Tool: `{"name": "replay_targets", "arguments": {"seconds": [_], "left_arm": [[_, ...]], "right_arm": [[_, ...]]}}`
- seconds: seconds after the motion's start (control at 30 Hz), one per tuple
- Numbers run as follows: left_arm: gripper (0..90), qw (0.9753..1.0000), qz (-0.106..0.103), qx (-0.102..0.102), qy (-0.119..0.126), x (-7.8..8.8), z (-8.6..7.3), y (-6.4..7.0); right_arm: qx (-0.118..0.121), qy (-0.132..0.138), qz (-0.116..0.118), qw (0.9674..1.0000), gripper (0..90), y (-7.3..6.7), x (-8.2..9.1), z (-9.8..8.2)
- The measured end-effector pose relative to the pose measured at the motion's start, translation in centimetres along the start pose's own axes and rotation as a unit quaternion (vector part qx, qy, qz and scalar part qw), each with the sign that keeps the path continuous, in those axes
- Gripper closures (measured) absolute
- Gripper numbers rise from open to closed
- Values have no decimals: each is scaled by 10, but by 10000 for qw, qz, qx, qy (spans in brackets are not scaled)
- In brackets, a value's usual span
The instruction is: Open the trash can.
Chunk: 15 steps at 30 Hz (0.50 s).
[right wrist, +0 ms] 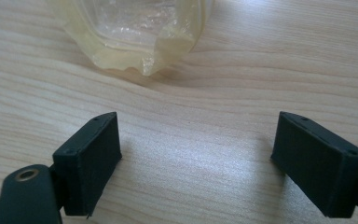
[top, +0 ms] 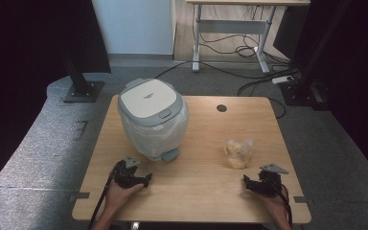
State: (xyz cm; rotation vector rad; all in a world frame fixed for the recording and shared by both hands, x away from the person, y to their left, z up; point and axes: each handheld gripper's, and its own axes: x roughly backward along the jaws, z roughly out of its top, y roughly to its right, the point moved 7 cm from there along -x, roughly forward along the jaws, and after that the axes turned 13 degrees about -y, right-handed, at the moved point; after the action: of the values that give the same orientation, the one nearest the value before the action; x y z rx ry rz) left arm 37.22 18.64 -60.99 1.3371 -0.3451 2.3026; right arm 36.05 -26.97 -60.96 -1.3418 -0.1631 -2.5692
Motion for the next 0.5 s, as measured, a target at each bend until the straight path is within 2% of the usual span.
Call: {"name": "replay_targets", "arguments": {"seconds": [0.1,0.23,0.3,0.37,0.5], "left_arm": [[80,10000,-2,12,5,0,0,0],[108,9997,147,183,62,2,-1,-4],[154,9993,260,249,122,4,-2,-6],[170,9994,167,290,108,4,-3,-7],[202,9991,190,338,145,5,-2,-7]], "right_arm": [[58,-21,-26,10000,137,-1,-1,0],[63,-18,-20,10000,138,0,-1,0],[63,-17,-20,10000,140,0,-1,0],[54,-11,-28,10000,151,0,0,0],[25,11,-50,10000,171,1,0,0]]}}
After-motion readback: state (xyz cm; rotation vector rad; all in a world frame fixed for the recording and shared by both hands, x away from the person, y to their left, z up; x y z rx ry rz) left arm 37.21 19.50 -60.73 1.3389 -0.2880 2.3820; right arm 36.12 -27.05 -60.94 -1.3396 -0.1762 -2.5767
